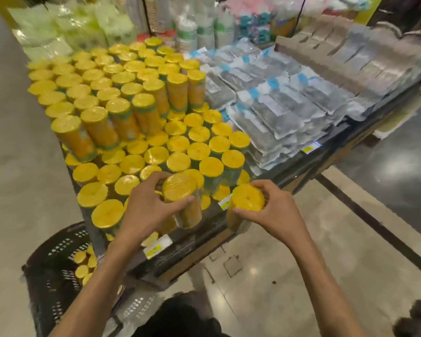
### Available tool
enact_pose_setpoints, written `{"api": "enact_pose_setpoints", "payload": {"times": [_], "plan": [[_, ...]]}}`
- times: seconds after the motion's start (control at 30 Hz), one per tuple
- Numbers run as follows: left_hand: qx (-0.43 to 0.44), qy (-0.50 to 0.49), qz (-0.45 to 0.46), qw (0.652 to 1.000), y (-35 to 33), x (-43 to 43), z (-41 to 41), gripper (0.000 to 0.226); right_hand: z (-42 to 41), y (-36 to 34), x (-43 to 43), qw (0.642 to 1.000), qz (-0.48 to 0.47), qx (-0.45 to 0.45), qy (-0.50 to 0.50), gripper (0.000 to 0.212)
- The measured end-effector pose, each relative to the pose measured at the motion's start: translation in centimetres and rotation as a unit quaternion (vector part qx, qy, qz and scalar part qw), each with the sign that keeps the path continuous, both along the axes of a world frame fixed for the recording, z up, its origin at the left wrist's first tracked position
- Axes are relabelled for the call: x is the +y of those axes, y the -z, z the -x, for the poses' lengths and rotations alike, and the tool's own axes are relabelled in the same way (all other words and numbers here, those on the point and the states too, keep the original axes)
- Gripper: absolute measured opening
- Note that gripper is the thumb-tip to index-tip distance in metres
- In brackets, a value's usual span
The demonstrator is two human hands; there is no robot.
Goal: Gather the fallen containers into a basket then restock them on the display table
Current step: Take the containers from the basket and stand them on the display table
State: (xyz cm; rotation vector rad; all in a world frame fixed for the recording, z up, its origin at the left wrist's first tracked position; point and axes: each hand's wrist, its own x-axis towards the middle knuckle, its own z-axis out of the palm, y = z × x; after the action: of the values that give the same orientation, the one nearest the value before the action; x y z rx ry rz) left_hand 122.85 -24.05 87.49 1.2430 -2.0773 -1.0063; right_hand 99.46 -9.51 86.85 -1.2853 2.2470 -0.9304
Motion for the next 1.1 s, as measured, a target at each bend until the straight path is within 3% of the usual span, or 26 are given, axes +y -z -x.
{"api": "enact_pose_setpoints", "payload": {"times": [0.2, 0.7, 1.1], "plan": [[-0.012, -0.057, 0.011, 0.998, -0.2, -5.2, 2.5, 0.073, 4.5, -1.1, -8.5, 0.997, 0.01, 0.035, -0.069, 0.086], [-0.111, -0.047, 0.051, 0.991, -1.5, -20.7, 11.6, 0.075, 12.8, -3.0, -28.8, 0.977, -0.036, 0.097, -0.184, 0.083], [-0.26, -0.107, 0.084, 0.956, -1.9, -26.7, 16.5, 0.079, 16.5, -1.7, -41.1, 0.928, -0.014, 0.136, -0.345, 0.061]]}}
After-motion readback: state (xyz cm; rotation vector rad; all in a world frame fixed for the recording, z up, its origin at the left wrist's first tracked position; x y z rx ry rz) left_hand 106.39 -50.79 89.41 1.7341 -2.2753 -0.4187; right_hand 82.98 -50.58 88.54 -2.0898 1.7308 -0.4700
